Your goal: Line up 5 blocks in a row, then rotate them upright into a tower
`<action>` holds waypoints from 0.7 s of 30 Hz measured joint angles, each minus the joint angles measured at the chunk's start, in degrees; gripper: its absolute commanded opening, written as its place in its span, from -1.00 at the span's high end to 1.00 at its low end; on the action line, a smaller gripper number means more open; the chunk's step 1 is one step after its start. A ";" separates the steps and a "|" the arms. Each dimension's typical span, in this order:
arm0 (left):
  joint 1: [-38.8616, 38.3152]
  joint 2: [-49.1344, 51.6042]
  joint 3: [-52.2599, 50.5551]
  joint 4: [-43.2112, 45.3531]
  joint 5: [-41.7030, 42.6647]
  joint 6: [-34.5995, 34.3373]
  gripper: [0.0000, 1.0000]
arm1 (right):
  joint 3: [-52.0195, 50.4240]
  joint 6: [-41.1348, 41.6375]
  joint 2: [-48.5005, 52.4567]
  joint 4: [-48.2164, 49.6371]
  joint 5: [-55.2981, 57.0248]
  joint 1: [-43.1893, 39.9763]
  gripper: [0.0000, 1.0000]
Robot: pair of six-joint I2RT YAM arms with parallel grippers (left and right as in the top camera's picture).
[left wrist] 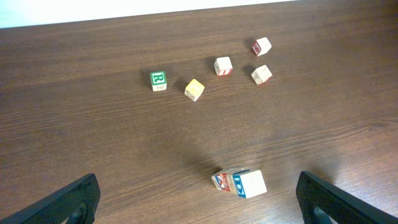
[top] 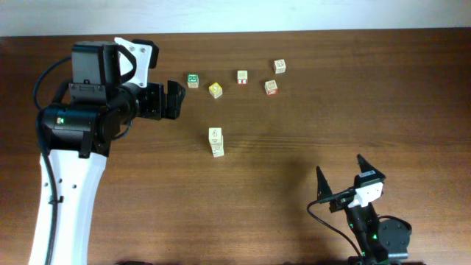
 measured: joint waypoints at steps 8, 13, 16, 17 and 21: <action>0.00 0.00 0.00 0.00 0.00 0.00 -0.99 | -0.20 0.55 0.00 -0.74 0.00 0.00 -0.96; 0.00 0.00 0.00 0.02 0.00 0.00 -0.98 | -0.20 0.81 0.00 -0.74 0.00 0.00 -0.96; 0.00 0.00 0.00 0.00 0.00 0.00 -0.98 | -0.20 0.76 0.00 -0.74 0.00 0.00 -0.96; 0.00 0.00 0.00 -0.02 0.00 0.00 -0.98 | -0.20 0.79 0.00 -0.74 0.00 0.00 -0.96; -0.02 -1.36 -0.07 -1.07 -1.73 0.48 -0.98 | -0.20 0.79 0.00 -0.74 0.00 0.00 -0.97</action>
